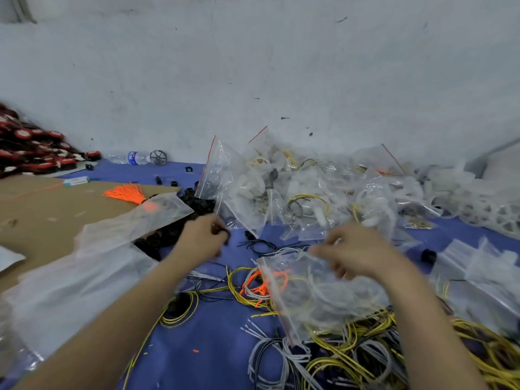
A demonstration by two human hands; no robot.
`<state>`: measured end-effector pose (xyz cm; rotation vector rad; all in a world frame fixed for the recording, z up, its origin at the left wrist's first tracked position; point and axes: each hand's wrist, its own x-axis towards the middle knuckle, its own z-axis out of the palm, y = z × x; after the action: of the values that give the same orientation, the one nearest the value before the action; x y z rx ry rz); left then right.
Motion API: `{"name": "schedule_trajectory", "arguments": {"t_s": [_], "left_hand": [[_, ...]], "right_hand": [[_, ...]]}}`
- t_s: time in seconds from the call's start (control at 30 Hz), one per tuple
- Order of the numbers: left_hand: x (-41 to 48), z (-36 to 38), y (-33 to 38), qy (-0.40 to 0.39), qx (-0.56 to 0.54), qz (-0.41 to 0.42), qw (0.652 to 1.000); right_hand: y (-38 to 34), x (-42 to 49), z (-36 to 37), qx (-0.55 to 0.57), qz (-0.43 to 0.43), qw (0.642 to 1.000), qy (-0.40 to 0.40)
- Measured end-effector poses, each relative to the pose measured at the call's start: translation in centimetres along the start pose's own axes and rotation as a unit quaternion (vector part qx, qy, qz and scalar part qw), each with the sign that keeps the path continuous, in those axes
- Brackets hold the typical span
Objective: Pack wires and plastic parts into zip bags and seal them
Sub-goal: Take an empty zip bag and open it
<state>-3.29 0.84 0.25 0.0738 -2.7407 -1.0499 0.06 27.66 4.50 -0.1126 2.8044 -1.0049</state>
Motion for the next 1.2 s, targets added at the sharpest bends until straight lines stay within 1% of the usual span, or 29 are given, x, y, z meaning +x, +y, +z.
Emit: {"name": "schedule_trajectory", "arguments": {"t_s": [0.03,0.07,0.1,0.13,0.2,0.23,0.33,0.43,0.5,0.6,0.7,0.8,0.87,1.0,1.13,1.2], "left_hand": [[-1.1,1.1,1.1,-0.032,-0.081,-0.025,0.996],[-2.4,2.4,1.8,-0.058,-0.137,-0.052,0.987],[-3.6,3.9,2.3,-0.067,-0.173,-0.073,0.98],[-4.7,5.3,2.6,-0.06,-0.189,-0.082,0.977],[-6.6,7.6,2.6,-0.01,-0.169,-0.073,0.983],[-7.3,8.4,2.6,0.017,-0.177,-0.069,0.982],[-9.0,9.9,2.8,0.07,-0.265,-0.055,0.96],[-9.4,10.5,2.3,0.112,-0.291,-0.056,0.948],[-9.3,10.6,2.1,0.13,-0.289,-0.058,0.947],[-9.2,10.7,1.8,0.128,-0.319,-0.063,0.937],[-9.4,10.7,2.0,0.135,-0.326,-0.046,0.935],[-9.4,10.4,2.3,0.133,-0.371,-0.034,0.918],[-9.5,10.2,2.8,0.104,-0.407,-0.026,0.907],[-9.6,10.0,3.3,0.066,-0.414,-0.009,0.908],[-9.4,10.0,3.1,0.07,-0.432,-0.034,0.899],[-9.3,10.0,2.8,0.075,-0.445,-0.054,0.891]], "right_hand": [[-1.0,-0.3,1.6,-0.033,-0.003,0.996,-0.082],[-1.7,-0.4,3.3,-0.077,-0.006,0.988,-0.137],[-2.1,-0.3,4.9,-0.129,-0.011,0.977,-0.167],[-2.3,-0.1,6.1,-0.184,-0.022,0.967,-0.177],[-2.4,0.5,7.6,-0.266,-0.054,0.95,-0.153],[-2.3,0.8,8.0,-0.279,-0.064,0.948,-0.137],[-2.0,1.3,8.4,-0.281,-0.071,0.949,-0.123],[-1.8,1.4,8.7,-0.282,-0.08,0.948,-0.126],[-1.4,1.7,8.6,-0.257,-0.076,0.953,-0.145],[-0.8,2.2,8.1,-0.173,-0.06,0.969,-0.168],[-0.5,2.7,7.7,-0.042,-0.052,0.989,-0.13],[-0.5,2.9,7.1,0.083,-0.043,0.989,-0.117],[-0.4,2.9,6.8,0.11,-0.04,0.985,-0.131],[-0.2,2.9,6.5,0.134,-0.046,0.98,-0.142],[-0.4,2.7,6.1,0.167,-0.064,0.975,-0.132],[-0.3,2.7,5.4,0.198,-0.065,0.973,-0.099]]}}
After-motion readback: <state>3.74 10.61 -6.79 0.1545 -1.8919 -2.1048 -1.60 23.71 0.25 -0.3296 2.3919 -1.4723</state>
